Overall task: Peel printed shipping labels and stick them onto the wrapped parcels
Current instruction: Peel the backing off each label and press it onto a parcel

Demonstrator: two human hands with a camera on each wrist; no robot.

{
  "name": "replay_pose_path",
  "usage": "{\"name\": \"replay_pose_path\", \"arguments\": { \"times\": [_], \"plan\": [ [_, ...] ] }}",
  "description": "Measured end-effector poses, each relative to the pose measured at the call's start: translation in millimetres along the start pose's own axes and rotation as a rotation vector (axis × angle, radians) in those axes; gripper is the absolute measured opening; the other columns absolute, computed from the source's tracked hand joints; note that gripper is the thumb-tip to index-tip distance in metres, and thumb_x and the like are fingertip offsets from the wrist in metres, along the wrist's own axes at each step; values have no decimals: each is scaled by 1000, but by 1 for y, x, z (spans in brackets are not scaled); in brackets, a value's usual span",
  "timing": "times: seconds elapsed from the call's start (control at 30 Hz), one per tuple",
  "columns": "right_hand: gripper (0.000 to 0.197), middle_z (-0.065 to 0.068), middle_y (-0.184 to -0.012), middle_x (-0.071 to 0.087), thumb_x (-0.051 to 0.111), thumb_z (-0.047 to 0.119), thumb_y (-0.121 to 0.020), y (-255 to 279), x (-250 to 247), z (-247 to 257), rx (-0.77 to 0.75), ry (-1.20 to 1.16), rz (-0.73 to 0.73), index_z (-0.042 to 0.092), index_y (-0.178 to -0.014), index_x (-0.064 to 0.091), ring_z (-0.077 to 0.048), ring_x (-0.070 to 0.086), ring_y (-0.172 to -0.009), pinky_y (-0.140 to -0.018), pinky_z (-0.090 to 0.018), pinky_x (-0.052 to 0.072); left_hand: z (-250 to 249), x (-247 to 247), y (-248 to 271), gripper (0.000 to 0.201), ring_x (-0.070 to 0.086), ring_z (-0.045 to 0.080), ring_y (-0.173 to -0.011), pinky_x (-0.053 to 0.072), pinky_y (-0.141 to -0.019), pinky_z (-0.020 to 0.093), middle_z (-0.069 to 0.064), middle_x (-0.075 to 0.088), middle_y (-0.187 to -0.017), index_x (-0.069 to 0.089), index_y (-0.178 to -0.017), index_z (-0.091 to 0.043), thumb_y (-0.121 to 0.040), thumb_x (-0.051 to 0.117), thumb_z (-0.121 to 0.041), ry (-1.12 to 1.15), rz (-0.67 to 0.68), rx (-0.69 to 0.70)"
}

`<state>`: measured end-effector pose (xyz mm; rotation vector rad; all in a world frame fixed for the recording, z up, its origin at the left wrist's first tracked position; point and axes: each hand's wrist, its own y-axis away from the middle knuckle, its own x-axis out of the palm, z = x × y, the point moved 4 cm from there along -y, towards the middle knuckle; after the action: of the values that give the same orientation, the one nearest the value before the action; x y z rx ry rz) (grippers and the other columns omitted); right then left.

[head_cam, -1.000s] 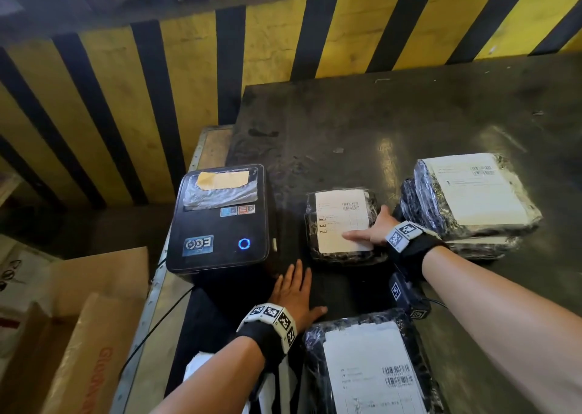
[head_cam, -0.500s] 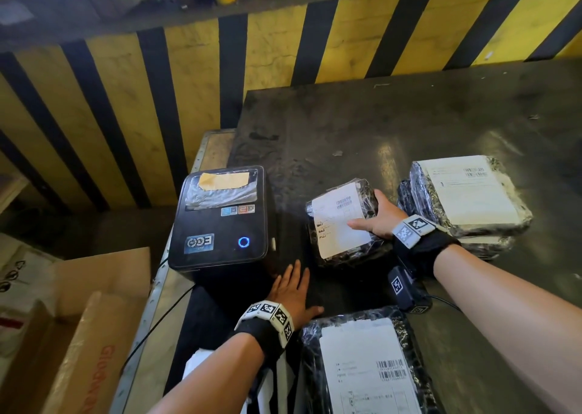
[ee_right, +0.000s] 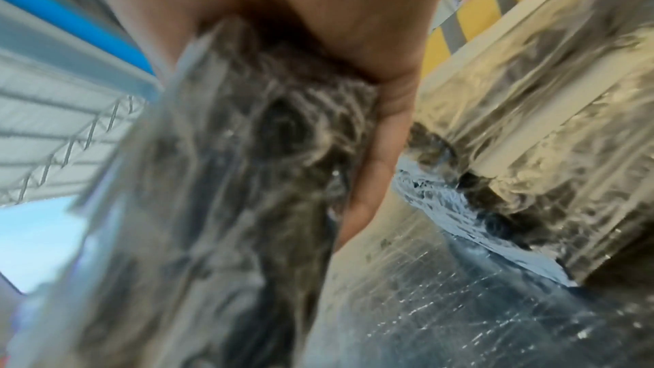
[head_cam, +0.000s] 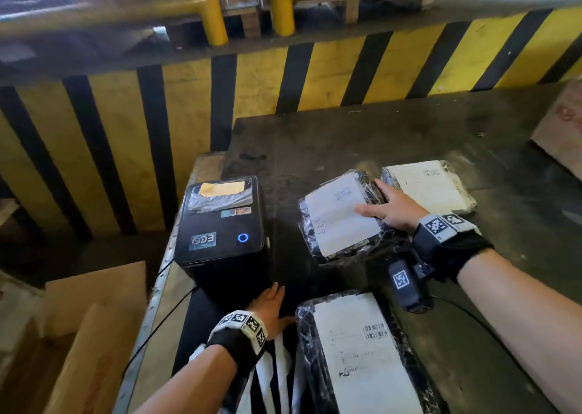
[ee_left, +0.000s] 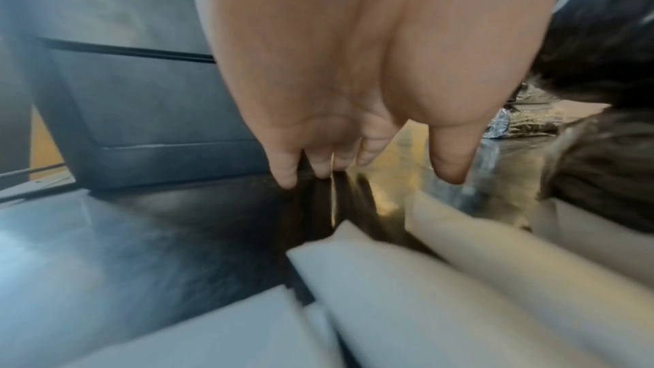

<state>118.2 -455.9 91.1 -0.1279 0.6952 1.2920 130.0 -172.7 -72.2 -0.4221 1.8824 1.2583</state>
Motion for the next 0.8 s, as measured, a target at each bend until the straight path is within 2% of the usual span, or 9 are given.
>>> {"name": "replay_pose_path", "arguments": {
  "times": [0.07,0.17,0.23,0.33,0.4,0.43,0.6,0.67,0.8],
  "plan": [
    [89,1,-137,44,71,40,-79,28,-4,2,5,-96,-21,23,-149,18,-17,50,-110,-88,-26,39,3,3,3,77,2,23,-148,11,-120,36,11,-5,-160,2,-152,-9,-96,43,-44,-23,-13,8],
    [88,5,-146,33,71,36,-79,66,-1,-5,41,-120,-20,24,-149,19,-18,36,-133,-100,-25,30,4,4,10,78,4,24,-148,10,-120,31,11,-3,-160,4,-152,-9,-96,44,-46,-36,-41,18],
    [75,11,-144,27,64,22,-87,97,4,-9,36,-112,-15,20,-149,22,-8,28,-135,-93,-16,29,3,5,14,78,5,25,-148,11,-119,29,12,-2,-160,5,-152,-9,-96,43,-47,-50,-44,23],
    [73,18,-121,38,63,25,-87,142,20,-21,86,-226,-37,25,-147,22,2,49,-102,-65,-2,40,3,9,20,77,7,25,-148,13,-119,31,12,-1,-160,6,-152,-10,-96,43,-48,-63,-41,32],
    [69,22,-107,52,64,19,-86,167,35,-34,110,-349,-21,34,-141,25,8,60,-75,-55,-6,46,3,11,25,78,7,25,-148,15,-119,34,11,0,-160,7,-152,-11,-95,44,-49,-76,-37,33],
    [68,20,-102,58,65,17,-85,174,42,-45,125,-395,-7,35,-140,29,6,65,-72,-57,-12,51,4,11,26,78,8,25,-148,16,-119,35,11,1,-160,9,-152,-10,-95,45,-49,-81,-37,37],
    [74,8,-118,63,74,24,-77,197,70,-77,184,-482,-17,34,-139,35,-15,66,-101,-84,-38,55,4,14,35,75,25,27,-142,28,-113,43,10,20,-155,20,-149,-11,-92,48,-50,-118,-84,58],
    [79,8,-125,60,76,30,-74,199,71,-79,173,-423,-76,33,-142,35,-14,62,-107,-90,-35,52,5,15,41,72,29,26,-141,29,-112,43,9,25,-153,21,-149,-12,-93,46,-50,-137,-111,60],
    [67,15,-127,49,68,34,-83,202,70,-71,154,-239,-102,32,-141,34,-8,50,-109,-82,-20,42,10,16,56,69,29,24,-140,28,-112,44,8,26,-154,22,-148,-13,-94,45,-50,-153,-159,87]
  ]
}}
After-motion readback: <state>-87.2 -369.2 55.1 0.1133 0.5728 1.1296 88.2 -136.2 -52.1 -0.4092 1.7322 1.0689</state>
